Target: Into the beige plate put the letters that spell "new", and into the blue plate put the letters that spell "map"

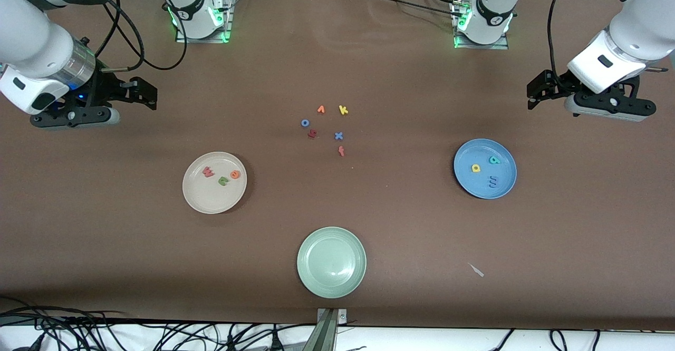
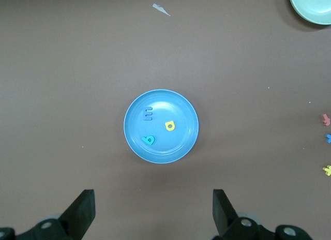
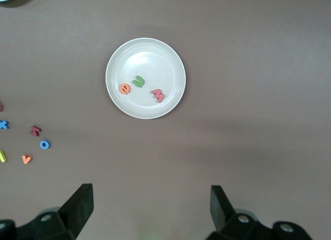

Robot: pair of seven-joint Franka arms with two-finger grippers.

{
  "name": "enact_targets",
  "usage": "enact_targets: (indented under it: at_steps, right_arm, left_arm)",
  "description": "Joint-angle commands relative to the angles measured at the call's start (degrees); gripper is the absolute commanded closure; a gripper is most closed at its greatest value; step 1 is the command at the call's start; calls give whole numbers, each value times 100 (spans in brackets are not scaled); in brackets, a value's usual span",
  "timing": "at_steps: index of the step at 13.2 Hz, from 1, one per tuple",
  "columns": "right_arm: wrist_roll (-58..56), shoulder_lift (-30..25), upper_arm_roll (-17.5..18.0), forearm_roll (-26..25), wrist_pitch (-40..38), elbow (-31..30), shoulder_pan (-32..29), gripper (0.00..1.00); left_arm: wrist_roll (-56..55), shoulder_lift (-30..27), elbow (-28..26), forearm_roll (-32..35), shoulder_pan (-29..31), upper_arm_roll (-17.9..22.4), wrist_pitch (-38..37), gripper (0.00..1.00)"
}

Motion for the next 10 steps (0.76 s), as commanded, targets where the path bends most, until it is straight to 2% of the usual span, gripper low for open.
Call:
enact_targets:
  at_steps: [1,4,10]
  right_arm:
    - [-97,65,18,-73,-63,163,-42,0]
    - [-106,56,-122,-29,-89,207,-42,0]
    - [-229,56,-131,-29,-106,207,-42,0]
  left_arm:
    - [156,123,210,-79,58,19,-22,0]
    - [156,123,201,-79,66,19,-22,0]
    - [147,123,201,-79,58,19,-101,0]
